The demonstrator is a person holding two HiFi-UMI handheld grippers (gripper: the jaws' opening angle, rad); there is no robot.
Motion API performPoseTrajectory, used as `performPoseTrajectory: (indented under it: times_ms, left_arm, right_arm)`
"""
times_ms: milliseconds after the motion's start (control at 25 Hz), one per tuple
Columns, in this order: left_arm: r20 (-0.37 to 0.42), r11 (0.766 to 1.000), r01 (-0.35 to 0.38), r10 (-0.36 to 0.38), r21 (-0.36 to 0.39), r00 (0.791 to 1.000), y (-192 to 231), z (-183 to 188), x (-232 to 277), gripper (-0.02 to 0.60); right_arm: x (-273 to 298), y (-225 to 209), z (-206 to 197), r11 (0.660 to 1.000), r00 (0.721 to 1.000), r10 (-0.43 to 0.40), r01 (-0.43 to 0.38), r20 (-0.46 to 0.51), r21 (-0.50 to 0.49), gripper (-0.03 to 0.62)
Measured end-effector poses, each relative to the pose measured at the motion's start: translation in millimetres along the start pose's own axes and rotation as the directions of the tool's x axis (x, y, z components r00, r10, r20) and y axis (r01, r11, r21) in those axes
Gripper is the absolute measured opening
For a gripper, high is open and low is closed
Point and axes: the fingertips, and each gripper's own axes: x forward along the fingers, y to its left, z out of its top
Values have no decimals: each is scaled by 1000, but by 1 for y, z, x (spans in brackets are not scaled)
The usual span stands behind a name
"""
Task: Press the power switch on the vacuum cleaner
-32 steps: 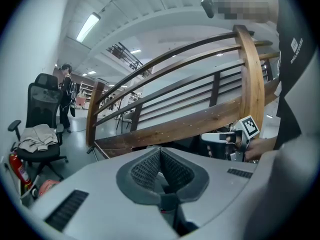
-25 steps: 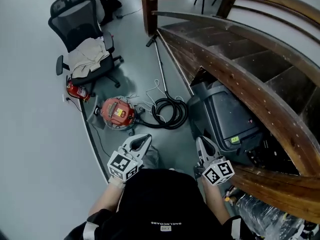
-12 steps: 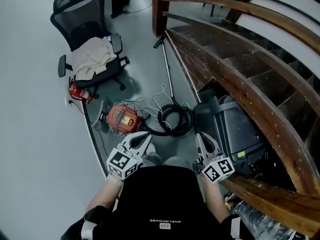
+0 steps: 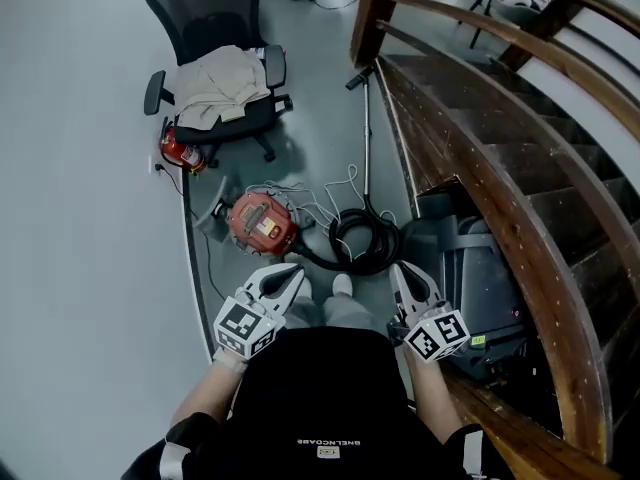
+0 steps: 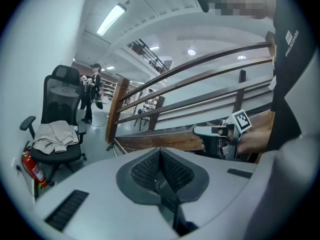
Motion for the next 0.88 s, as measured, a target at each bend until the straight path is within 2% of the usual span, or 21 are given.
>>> performPoseTrajectory:
  times_ms: [240, 480, 640, 760, 880]
  left_arm:
    - [22, 992, -111, 113, -57, 993, 18, -8, -6, 15]
    - [39, 964, -232, 238, -128, 970, 43, -22, -22, 15]
    - [43, 935, -307, 319, -177, 947, 57, -34, -39, 15]
    - [39, 907, -367, 383, -207, 923, 66, -45, -55, 15]
    - [31, 865, -431, 453, -257, 891, 74, -60, -71, 15]
  right_arm:
    - [43, 1, -4, 993, 989, 100, -106, -113, -50, 29]
    - [99, 16, -20, 966, 945, 222, -247, -241, -78, 29]
    - [142, 35, -43, 929, 891, 292, -351, -349, -119, 29]
    - [173, 53, -68, 890, 834, 332, -432, -441, -147, 29]
    - [197, 69, -97, 845, 771, 351, -506, -531, -176, 29]
